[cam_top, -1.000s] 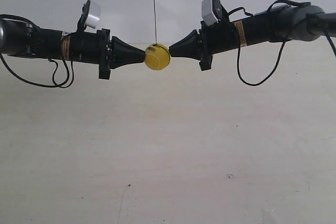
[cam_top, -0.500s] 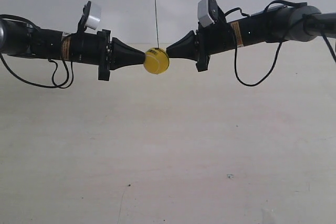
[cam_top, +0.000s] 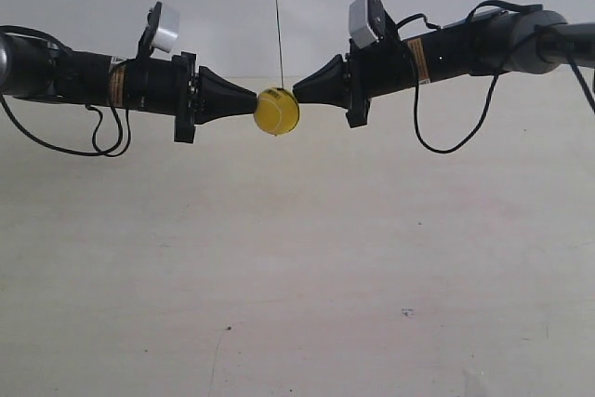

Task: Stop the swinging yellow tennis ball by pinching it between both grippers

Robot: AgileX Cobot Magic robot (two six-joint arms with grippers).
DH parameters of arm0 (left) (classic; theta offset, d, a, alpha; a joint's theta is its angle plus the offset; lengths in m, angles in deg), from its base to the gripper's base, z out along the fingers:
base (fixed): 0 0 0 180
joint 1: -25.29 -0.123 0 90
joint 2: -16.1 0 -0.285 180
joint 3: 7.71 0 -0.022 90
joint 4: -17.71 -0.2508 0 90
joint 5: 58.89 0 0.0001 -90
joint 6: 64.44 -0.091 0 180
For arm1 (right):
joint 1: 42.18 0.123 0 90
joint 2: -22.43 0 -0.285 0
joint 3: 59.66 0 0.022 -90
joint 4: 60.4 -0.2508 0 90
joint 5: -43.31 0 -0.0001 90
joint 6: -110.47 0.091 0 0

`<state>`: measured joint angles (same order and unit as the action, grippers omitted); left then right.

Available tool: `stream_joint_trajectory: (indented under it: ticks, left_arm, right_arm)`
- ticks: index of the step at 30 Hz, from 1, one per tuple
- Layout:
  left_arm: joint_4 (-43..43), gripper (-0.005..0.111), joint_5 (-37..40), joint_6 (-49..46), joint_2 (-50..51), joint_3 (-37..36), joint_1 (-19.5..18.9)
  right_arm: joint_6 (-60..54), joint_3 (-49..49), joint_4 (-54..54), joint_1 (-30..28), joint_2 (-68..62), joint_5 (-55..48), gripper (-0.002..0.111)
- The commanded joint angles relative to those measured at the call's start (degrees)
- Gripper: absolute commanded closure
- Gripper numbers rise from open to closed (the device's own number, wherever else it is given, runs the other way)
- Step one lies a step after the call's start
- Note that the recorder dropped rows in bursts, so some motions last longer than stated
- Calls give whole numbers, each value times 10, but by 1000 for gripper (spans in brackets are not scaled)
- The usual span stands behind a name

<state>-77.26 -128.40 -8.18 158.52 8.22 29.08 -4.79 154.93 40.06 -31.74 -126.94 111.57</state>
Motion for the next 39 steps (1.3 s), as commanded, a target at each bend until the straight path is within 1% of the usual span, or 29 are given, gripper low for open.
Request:
stream_joint_trajectory:
  ticks: [1,16,23,29,33,37,39]
  left_arm:
    - [9,102,-4,-2,1,2,8]
    - [3,102,-4,-2,1,2,8]
    - [0,102,8,-2,1,2,8]
    - [0,102,5,24,-4,2,-9]
    - [-1,102,-4,44,-23,2,-26]
    - [-4,102,-4,59,-62,2,-28]
    - [-12,102,-4,73,-82,2,-27]
  right_arm:
    - [-1,3,-5,8,4,17,108]
    - [-1,3,-5,-1,4,17,108]
    - [-1,3,-5,-1,4,17,108]
    - [-1,3,-5,-6,7,4,108]
    - [39,3,-5,-17,38,-15,108]
    - [66,3,-5,-28,73,17,108]
    - [72,3,-5,-33,84,17,108]
